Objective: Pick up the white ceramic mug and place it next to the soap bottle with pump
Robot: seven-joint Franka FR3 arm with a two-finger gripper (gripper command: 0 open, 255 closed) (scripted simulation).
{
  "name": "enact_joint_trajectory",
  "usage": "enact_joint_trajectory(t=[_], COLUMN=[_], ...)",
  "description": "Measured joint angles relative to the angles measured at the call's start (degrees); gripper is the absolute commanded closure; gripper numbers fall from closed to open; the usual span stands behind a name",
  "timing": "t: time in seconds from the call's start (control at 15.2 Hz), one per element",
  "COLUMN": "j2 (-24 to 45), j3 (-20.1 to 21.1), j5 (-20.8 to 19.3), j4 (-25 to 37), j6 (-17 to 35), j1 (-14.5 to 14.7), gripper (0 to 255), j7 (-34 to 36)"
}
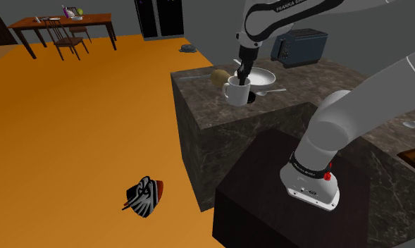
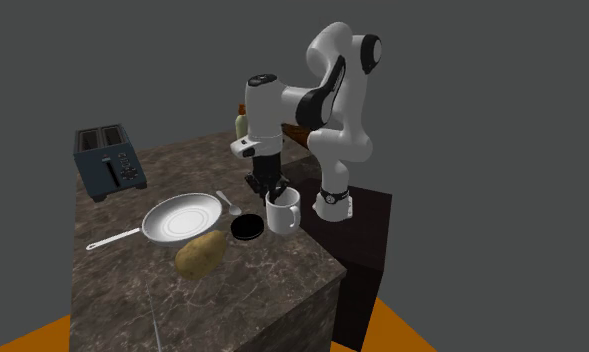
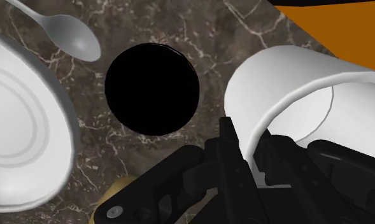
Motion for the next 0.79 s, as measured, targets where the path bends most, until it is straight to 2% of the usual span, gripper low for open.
enact_joint_trajectory(t=[0.79], j2=[-2.1], j3=[0.9], j5=[0.5], j4=[7.6], j6=[-9.7], j1=[0.2], gripper=[255], j7=[0.1])
